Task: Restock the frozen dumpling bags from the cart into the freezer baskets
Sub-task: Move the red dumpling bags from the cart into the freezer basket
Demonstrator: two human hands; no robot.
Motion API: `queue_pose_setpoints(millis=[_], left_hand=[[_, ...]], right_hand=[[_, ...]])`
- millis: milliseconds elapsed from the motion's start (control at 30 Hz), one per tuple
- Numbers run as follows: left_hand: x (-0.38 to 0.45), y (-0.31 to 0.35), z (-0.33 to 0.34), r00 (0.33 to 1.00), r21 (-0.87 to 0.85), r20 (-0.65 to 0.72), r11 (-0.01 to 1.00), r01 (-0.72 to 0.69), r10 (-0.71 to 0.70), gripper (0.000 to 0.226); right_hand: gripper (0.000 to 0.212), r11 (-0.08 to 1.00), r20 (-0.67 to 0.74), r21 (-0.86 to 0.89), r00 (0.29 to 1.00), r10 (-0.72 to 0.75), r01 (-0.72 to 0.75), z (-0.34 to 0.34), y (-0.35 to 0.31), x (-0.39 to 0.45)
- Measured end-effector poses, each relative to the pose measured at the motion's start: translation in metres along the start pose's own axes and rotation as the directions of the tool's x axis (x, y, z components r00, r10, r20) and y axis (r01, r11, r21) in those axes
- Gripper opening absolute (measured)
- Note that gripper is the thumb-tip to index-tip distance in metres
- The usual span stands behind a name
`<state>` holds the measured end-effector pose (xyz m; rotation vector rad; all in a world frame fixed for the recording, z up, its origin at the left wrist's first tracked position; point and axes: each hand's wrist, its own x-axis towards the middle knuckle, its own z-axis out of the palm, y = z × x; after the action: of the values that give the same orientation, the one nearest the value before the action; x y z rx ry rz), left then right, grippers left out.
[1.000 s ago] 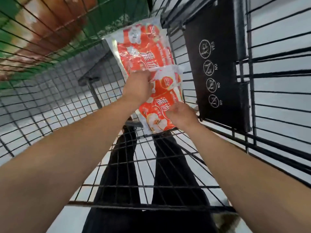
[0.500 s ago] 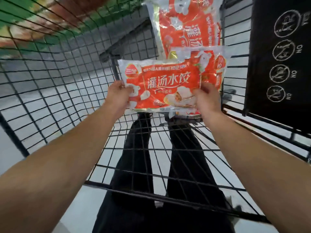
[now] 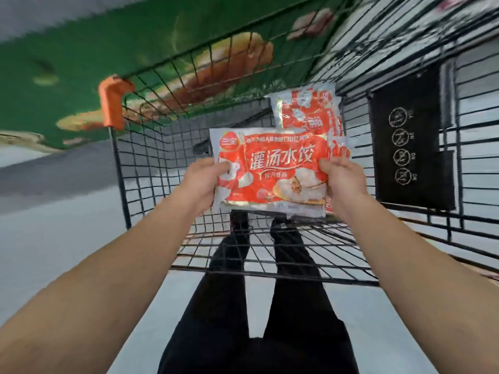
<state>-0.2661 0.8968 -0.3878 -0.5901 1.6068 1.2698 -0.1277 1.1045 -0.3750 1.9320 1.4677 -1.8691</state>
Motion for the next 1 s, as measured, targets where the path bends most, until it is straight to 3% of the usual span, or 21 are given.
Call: queue_pose_setpoints(millis=[200, 367, 567, 667, 767, 867, 933, 1000], left_hand=[[-0.095, 0.049, -0.043, 0.992, -0.102, 0.027, 0.988, -0.118, 0.121, 0.028], [-0.179, 0.064, -0.063, 0.965, -0.214, 0.065, 0.948, -0.236, 0.255, 0.025], [-0.265, 0.039, -0.087, 0.902, -0.261, -0.011, 0.870, -0.419, 0.431, 0.035], [-0.304, 0.020, -0.096, 0.869, -0.228, -0.090, 0.840, -0.493, 0.486, 0.028], [-0.340, 0.003, -0.107, 0.791, -0.121, -0.257, 0.793, -0.597, 0.556, 0.023], [-0.377, -0.013, -0.123, 0.636, 0.127, -0.407, 0.730, -0.671, 0.656, 0.023], [-0.391, -0.016, -0.135, 0.547, 0.234, -0.461, 0.690, -0.684, 0.699, 0.030], [-0.408, -0.018, -0.147, 0.507, 0.257, -0.475, 0.664, -0.702, 0.719, 0.031]], right_hand=[[0.012, 0.983, 0.079, 0.138, 0.988, -0.136, 0.124, 0.007, -0.051, -0.091], [0.012, 0.953, 0.146, 0.210, 0.957, -0.251, 0.218, 0.001, -0.083, -0.161], [0.003, 0.912, 0.221, 0.275, 0.904, -0.367, 0.303, -0.017, -0.083, -0.247], [0.015, 0.897, 0.267, 0.316, 0.878, -0.397, 0.309, -0.026, -0.072, -0.287], [0.017, 0.883, 0.273, 0.337, 0.864, -0.423, 0.325, -0.034, -0.062, -0.329], [0.011, 0.865, 0.270, 0.362, 0.849, -0.454, 0.347, -0.043, -0.049, -0.371], [0.010, 0.856, 0.254, 0.383, 0.851, -0.459, 0.347, -0.045, -0.044, -0.386], [0.009, 0.850, 0.257, 0.374, 0.839, -0.480, 0.371, -0.045, -0.039, -0.403]])
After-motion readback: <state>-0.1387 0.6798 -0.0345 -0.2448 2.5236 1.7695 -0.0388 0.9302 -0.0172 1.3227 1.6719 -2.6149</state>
